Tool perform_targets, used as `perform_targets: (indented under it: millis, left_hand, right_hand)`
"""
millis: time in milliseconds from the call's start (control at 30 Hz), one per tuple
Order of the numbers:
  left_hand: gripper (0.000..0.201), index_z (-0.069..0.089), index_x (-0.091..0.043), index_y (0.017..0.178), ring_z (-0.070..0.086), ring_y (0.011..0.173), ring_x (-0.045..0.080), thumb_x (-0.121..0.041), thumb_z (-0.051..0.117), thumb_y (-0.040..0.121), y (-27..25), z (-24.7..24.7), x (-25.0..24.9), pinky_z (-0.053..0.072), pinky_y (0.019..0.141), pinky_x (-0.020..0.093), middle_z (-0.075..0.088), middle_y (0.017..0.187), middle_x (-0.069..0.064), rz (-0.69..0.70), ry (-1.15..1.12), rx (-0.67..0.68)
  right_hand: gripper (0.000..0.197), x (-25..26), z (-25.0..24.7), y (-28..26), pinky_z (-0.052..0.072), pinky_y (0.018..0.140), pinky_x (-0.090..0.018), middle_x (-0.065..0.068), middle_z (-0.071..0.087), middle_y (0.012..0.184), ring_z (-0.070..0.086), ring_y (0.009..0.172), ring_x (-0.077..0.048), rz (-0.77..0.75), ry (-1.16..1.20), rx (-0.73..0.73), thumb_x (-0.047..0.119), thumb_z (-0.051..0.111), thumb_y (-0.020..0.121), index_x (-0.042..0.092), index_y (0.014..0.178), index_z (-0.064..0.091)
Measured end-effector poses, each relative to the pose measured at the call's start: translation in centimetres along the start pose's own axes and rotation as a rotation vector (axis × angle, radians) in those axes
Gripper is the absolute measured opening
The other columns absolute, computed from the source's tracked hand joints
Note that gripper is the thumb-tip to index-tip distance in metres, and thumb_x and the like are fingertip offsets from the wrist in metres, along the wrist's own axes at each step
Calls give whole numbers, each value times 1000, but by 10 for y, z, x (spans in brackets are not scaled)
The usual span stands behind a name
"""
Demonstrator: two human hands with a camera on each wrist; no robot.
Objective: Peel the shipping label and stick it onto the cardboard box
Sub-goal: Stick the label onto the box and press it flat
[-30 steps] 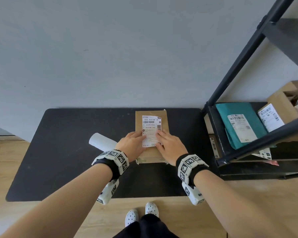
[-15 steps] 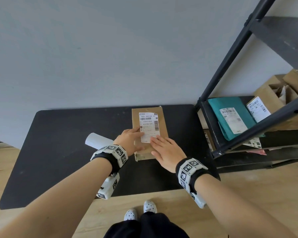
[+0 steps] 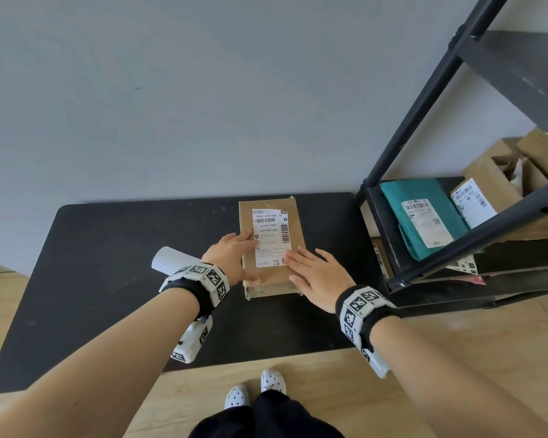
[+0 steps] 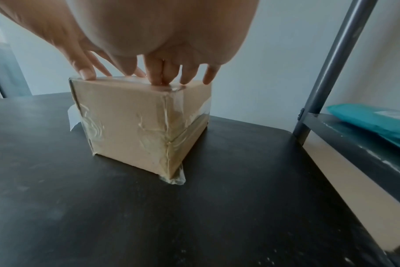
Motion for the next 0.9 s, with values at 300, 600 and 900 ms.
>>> perform_targets:
  millis: [300, 600, 900]
  left_hand:
    - [96, 22, -31, 150, 6, 150, 19, -43, 77, 72, 5, -1, -7, 17, 121, 45, 10, 161, -11, -16, 77, 53]
    - [96, 18, -30, 151, 7, 150, 21, -44, 75, 74, 6, 2, -5, 15, 120, 46, 8, 162, -12, 1, 61, 61]
    - [95, 20, -34, 150, 8, 150, 20, -42, 76, 74, 8, 5, 0, 15, 120, 45, 8, 161, -15, 6, 2, 54]
  right_hand:
    - [51, -9, -20, 42, 11, 121, -39, 8, 11, 161, 7, 149, -11, 83, -6, 56, 33, 18, 103, 20, 151, 14]
    - [50, -27, -37, 75, 12, 121, -44, 5, 13, 161, 9, 149, -14, 140, 100, 34, 31, 23, 102, 19, 150, 19]
    - [50, -11, -40, 91, 13, 121, -41, 1, 15, 161, 9, 149, -15, 77, 64, 19, 27, 22, 102, 13, 150, 21]
Point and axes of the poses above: each hand's wrist, its own y-axis towards the middle knuckle, its own z-axis out of the palm, x = y × z, the point moved 9 cm from there along y, towards the middle knuckle
